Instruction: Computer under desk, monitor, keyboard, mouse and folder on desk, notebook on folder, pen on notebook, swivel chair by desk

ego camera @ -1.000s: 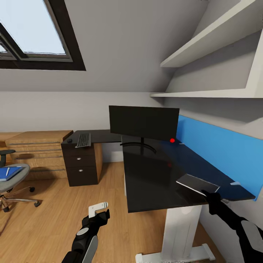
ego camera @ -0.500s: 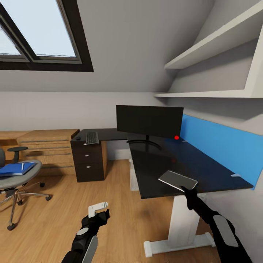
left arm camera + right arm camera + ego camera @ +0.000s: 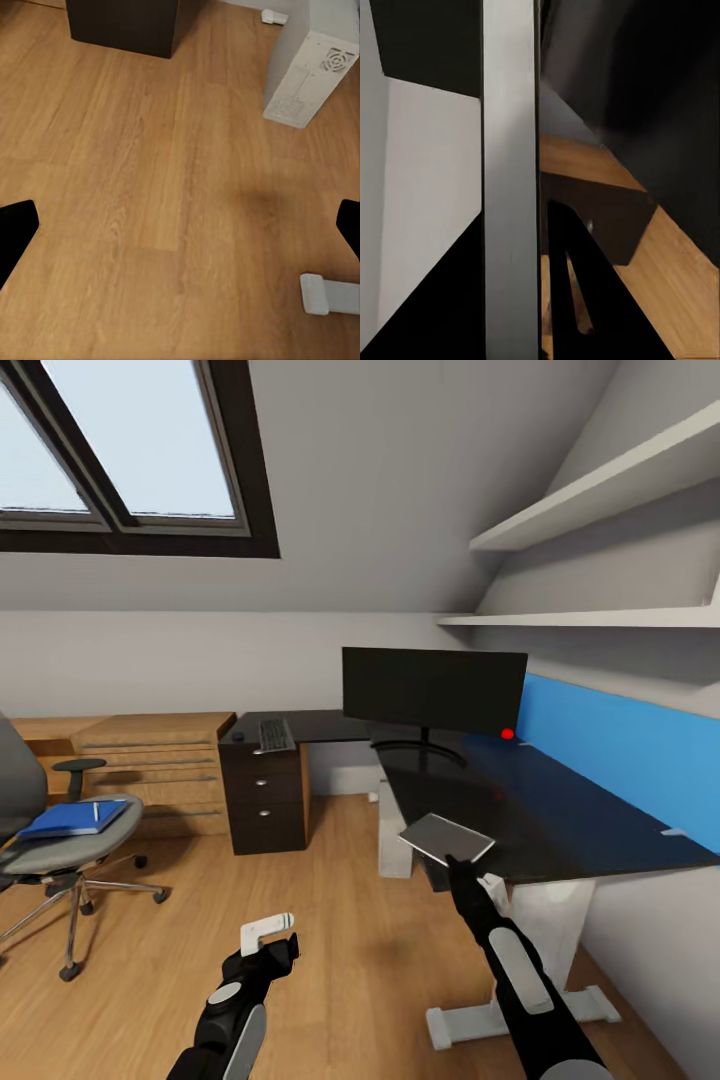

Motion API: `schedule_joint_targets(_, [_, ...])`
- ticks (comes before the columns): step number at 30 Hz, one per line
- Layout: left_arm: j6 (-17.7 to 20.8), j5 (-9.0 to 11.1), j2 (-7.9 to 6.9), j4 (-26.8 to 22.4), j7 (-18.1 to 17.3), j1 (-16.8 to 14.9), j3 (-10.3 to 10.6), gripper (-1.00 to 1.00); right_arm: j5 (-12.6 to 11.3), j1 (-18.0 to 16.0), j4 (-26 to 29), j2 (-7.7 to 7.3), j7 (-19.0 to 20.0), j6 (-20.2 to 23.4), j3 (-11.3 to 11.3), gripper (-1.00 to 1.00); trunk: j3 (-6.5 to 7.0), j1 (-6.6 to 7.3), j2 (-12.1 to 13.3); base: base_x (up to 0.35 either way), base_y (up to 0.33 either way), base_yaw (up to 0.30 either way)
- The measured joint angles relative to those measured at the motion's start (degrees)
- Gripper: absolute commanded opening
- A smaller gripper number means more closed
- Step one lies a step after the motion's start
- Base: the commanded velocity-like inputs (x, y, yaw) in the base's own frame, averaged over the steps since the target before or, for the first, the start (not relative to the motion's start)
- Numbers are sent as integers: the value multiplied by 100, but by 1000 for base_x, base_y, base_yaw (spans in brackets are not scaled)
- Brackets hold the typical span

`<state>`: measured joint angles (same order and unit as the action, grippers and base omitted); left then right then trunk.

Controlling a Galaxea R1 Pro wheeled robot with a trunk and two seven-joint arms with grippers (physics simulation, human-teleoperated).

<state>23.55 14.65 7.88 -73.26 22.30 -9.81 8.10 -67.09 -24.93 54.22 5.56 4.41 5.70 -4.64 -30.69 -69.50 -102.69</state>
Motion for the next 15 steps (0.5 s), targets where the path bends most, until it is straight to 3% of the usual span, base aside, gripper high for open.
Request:
schedule_joint_targets(7, [14, 1, 3, 31, -13, 0, 5, 100, 45, -1, -326, 24, 31, -98, 33, -100, 0, 0, 0, -2, 342, 0])
schedule_joint_targets(9, [15, -1, 5, 34, -13, 0, 13, 100, 47, 0, -344, 23, 140, -103, 30, -100, 0, 0, 0, 9, 342, 0])
schedule_joint_targets(10, [15, 1, 6, 40, -16, 0, 20, 100, 49, 0, -376, 25, 469, -109, 24, -100, 0, 1, 0, 38, 341, 0])
schedule_joint_targets(15, [-7, -7, 6, 52, -6, 0, 27, 100, 54, 0, -391, 19, 622, -110, 15, -100, 0, 1, 0, 28, 154, 0])
